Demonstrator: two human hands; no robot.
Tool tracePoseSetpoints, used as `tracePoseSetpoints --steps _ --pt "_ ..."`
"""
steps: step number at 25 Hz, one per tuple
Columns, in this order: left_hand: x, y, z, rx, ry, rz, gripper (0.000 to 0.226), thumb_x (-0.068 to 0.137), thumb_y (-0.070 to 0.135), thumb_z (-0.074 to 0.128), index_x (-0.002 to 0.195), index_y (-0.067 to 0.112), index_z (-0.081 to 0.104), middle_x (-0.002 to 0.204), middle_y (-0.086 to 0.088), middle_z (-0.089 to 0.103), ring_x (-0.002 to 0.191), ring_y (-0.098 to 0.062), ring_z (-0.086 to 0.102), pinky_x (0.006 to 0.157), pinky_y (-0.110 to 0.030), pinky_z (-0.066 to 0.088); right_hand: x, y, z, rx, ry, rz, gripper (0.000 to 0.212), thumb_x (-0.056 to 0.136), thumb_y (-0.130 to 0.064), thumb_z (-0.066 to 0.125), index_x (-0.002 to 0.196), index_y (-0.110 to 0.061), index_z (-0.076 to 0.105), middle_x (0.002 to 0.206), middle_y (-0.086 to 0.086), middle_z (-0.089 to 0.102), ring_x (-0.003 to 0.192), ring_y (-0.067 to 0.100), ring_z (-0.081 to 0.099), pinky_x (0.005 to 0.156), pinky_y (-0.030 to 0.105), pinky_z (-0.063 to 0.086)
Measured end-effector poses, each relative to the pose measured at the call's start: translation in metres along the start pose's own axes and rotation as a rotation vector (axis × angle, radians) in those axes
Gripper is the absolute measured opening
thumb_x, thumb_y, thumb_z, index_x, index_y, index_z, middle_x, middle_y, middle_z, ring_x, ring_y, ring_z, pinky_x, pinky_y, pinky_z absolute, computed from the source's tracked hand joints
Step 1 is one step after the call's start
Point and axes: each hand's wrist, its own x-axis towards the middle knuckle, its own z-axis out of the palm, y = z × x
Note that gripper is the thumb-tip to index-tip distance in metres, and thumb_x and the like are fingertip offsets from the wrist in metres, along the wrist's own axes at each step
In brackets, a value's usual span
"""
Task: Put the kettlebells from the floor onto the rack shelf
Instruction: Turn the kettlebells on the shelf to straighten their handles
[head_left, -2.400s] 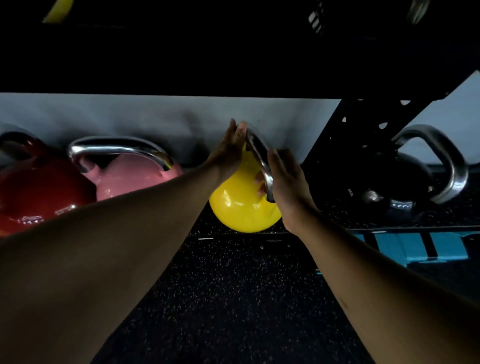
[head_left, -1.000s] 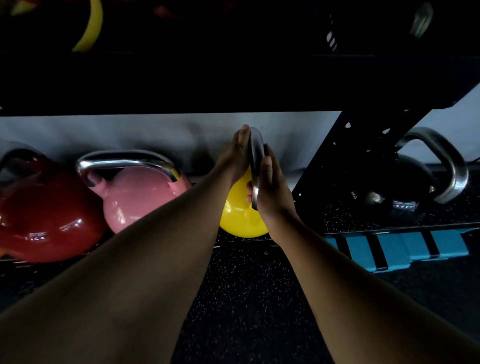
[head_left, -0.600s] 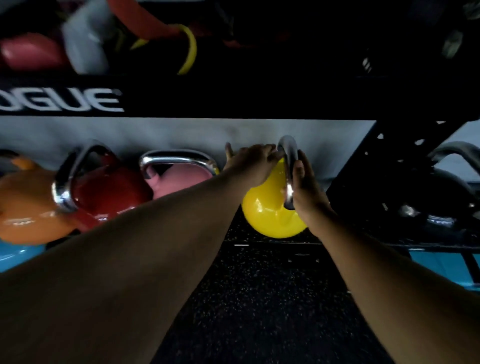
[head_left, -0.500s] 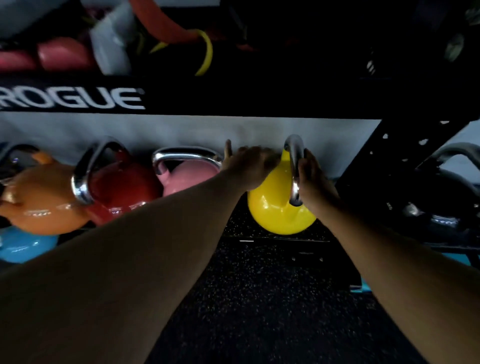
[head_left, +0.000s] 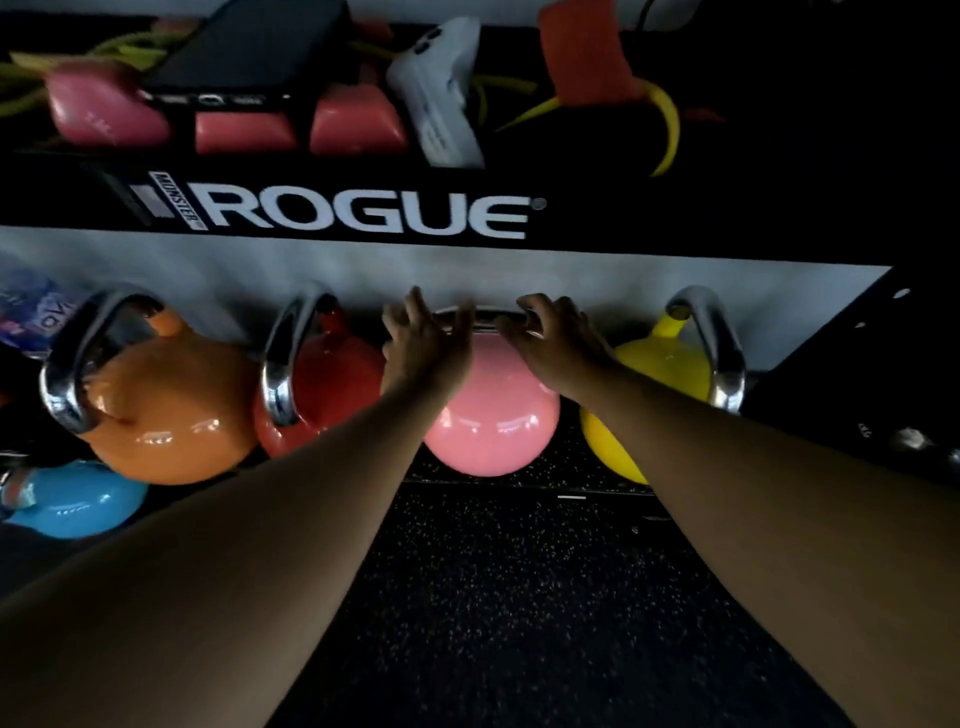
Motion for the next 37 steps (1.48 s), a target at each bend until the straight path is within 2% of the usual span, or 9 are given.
tracePoseSetpoints --steps 6,8,11,13,16,21,27,31,37 --pt "0.019 0.005 0.012 -0.338 -0.151 -0.25 0.055 0.101 0.045 0.025 0.15 0.019 0.023 0.154 -0.023 0.019 0.136 -0.045 0.025 0.111 -0.053 0.024 -0.006 -0.013 0.015 0.072 0.141 0.068 0.055 0.089 -0.065 0.045 0.116 -0.018 0.053 0.114 0.017 0.061 0.107 0.034 0.056 0.077 0.034 0.041" --pt "0.041 0.006 0.006 -0.428 -0.257 -0.185 0.06 0.099 0.051 0.028 0.15 0.021 0.02 0.154 -0.019 0.023 0.134 -0.04 0.033 0.111 -0.052 0.029 -0.02 -0.019 0.025 0.115 0.25 0.141 0.048 0.088 -0.064 0.046 0.105 -0.02 0.055 0.11 0.016 0.064 0.104 0.035 0.058 0.081 0.041 0.048" --pt "0.034 0.0 0.013 -0.347 -0.288 0.113 0.065 0.1 0.048 0.031 0.151 0.011 0.018 0.158 -0.016 0.017 0.143 -0.033 0.021 0.116 -0.042 0.02 -0.039 -0.016 0.028 0.337 0.243 0.24 0.041 0.083 -0.064 0.052 0.086 -0.023 0.053 0.087 0.01 0.069 0.083 0.032 0.065 0.066 0.042 0.05" --pt "0.018 -0.001 0.028 -0.365 -0.269 0.03 0.066 0.098 0.052 0.03 0.151 0.014 0.02 0.158 -0.017 0.017 0.142 -0.034 0.021 0.113 -0.042 0.019 -0.039 -0.015 0.022 0.562 0.18 0.269 0.04 0.08 -0.062 0.058 0.083 -0.022 0.059 0.076 0.01 0.069 0.069 0.028 0.066 0.058 0.042 0.049" --pt "0.015 0.004 0.041 -0.486 -0.254 -0.075 0.066 0.096 0.059 0.023 0.151 0.024 0.014 0.158 -0.014 0.015 0.14 -0.035 0.025 0.111 -0.049 0.021 -0.037 -0.016 0.029 0.676 0.295 0.306 0.036 0.093 -0.051 0.049 0.095 -0.021 0.068 0.075 0.012 0.07 0.062 0.027 0.065 0.056 0.036 0.047" --pt "0.038 -0.002 0.035 -0.541 -0.432 0.039 0.064 0.097 0.06 0.018 0.152 0.033 0.004 0.162 -0.003 0.009 0.144 -0.024 0.019 0.115 -0.048 0.015 -0.035 -0.019 0.041 0.653 0.291 0.223 0.039 0.09 -0.058 0.039 0.109 -0.035 0.065 0.102 0.002 0.073 0.095 0.025 0.067 0.084 0.045 0.054" --pt "0.045 -0.008 0.041 -0.599 -0.406 0.135 0.061 0.098 0.056 0.02 0.152 0.032 0.005 0.162 0.003 0.008 0.145 -0.016 0.014 0.109 -0.03 0.012 -0.036 -0.035 0.058 0.858 0.348 0.269 0.046 0.104 -0.044 0.027 0.142 -0.03 0.048 0.145 -0.001 0.053 0.133 0.013 0.047 0.112 0.04 0.038" --pt "0.06 -0.01 0.041 -0.675 -0.475 0.119 0.064 0.096 0.058 0.023 0.152 0.028 0.017 0.16 0.001 0.017 0.144 -0.013 0.018 0.117 -0.032 0.012 -0.034 -0.057 0.063 1.018 0.32 0.266 0.044 0.105 -0.037 0.028 0.147 -0.028 0.041 0.147 -0.004 0.05 0.133 0.01 0.046 0.114 0.036 0.037" --pt "0.057 -0.01 0.037 -0.661 -0.454 0.187 0.053 0.103 0.043 0.024 0.151 0.023 0.019 0.159 0.003 0.019 0.142 -0.007 0.018 0.106 -0.018 0.017 -0.033 -0.063 0.065 1.059 0.31 0.291 0.046 0.105 -0.037 0.024 0.15 -0.031 0.033 0.153 0.0 0.043 0.138 0.015 0.041 0.115 0.041 0.035"
